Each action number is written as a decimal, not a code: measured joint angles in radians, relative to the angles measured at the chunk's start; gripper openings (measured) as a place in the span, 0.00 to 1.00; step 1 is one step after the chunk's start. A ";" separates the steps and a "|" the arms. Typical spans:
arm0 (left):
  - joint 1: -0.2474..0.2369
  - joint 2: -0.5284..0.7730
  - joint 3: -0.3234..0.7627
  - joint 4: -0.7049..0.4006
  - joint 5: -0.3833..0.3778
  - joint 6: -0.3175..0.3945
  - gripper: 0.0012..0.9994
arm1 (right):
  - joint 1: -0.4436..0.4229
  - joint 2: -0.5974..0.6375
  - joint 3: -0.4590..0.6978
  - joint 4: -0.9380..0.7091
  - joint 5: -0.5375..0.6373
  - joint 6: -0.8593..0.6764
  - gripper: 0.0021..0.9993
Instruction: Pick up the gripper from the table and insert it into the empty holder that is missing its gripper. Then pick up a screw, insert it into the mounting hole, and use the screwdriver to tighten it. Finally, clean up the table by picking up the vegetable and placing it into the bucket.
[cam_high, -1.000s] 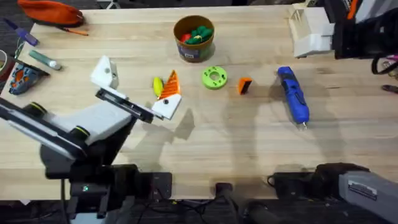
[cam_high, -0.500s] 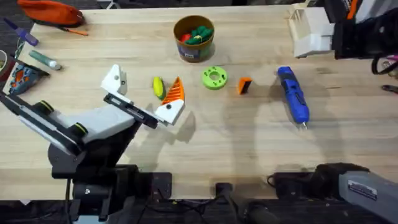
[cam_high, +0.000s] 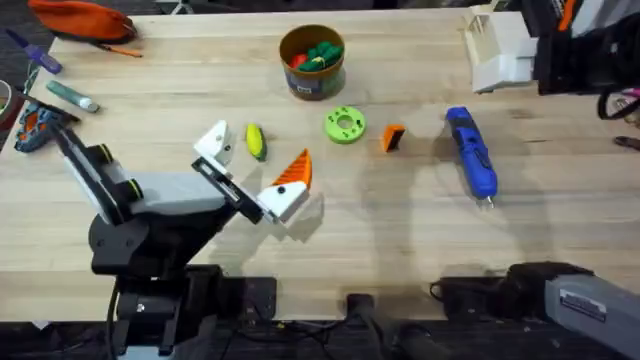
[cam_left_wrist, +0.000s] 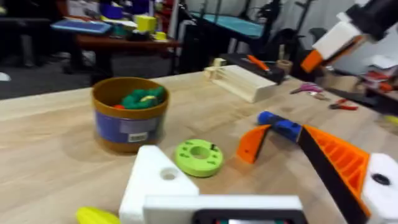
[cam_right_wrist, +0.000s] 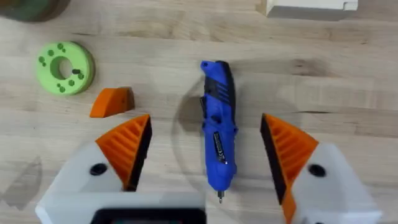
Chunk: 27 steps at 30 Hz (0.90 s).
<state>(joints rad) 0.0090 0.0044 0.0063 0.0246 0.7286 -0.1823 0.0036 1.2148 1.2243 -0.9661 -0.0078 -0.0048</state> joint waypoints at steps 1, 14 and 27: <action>0.000 0.000 0.000 -0.001 0.016 -0.014 0.99 | 0.000 0.000 0.000 0.000 0.000 0.000 0.99; 0.000 0.001 0.004 -0.120 0.259 0.186 0.99 | 0.000 0.000 0.000 0.000 0.000 0.000 0.99; 0.000 0.001 0.005 -0.153 0.451 0.416 0.99 | 0.000 0.000 0.000 0.000 0.000 0.000 0.99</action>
<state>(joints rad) 0.0090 0.0055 0.0113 -0.1288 1.1799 0.2342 0.0036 1.2148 1.2243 -0.9661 -0.0078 -0.0048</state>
